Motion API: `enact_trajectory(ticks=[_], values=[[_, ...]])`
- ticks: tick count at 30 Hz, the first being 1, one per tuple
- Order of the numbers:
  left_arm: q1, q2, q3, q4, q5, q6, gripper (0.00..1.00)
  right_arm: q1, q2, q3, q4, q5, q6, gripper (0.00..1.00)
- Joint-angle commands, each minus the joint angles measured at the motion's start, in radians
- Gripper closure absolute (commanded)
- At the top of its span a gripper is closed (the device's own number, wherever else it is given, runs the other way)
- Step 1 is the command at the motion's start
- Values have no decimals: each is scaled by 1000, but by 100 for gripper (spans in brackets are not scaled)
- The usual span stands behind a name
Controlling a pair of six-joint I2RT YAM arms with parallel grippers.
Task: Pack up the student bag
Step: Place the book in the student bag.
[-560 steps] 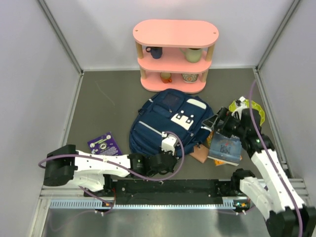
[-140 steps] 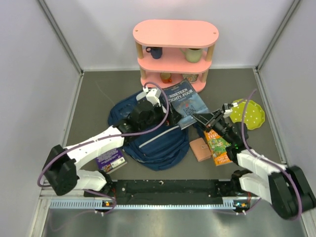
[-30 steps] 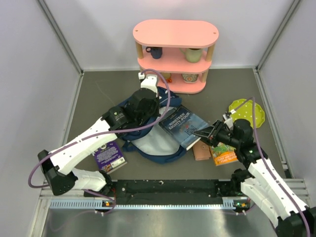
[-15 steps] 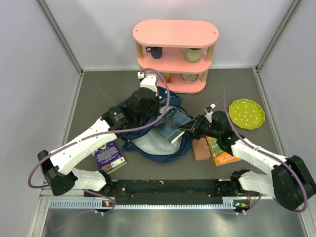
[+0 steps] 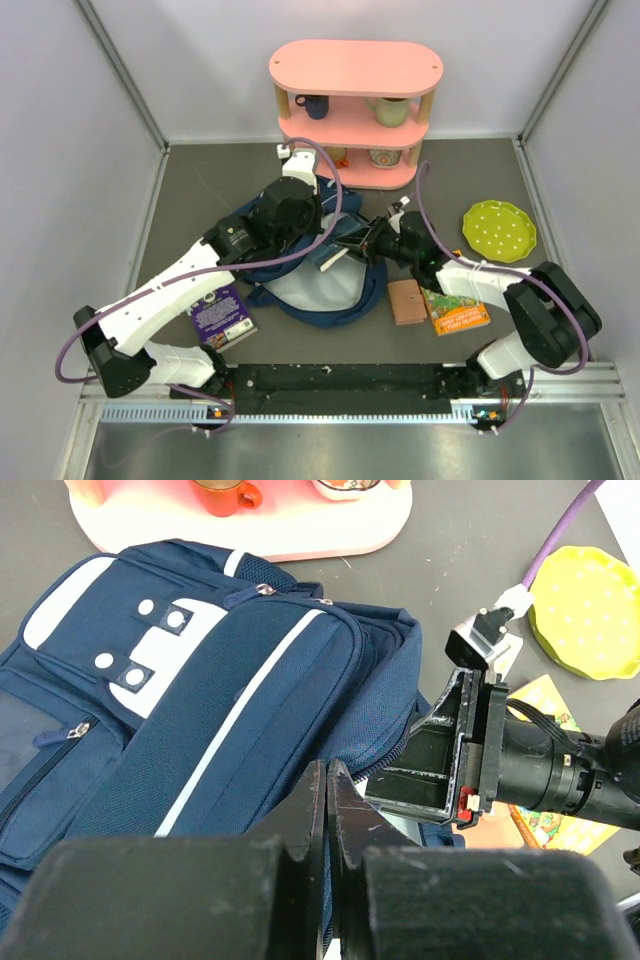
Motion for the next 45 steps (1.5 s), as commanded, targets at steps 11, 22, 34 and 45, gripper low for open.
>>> enact_trajectory(ticks=[11, 22, 34, 45], values=[[24, -43, 30, 92, -38, 18, 100, 41, -253, 151, -71, -28, -106, 100], [31, -44, 17, 159, 66, 49, 100, 57, 24, 129, 297, -24, -27, 100], [59, -64, -38, 210, 163, 61, 100, 93, 288, 240, 385, 76, -69, 100], [91, -84, -75, 224, 180, 51, 100, 119, 371, 283, 62, 71, -167, 71]])
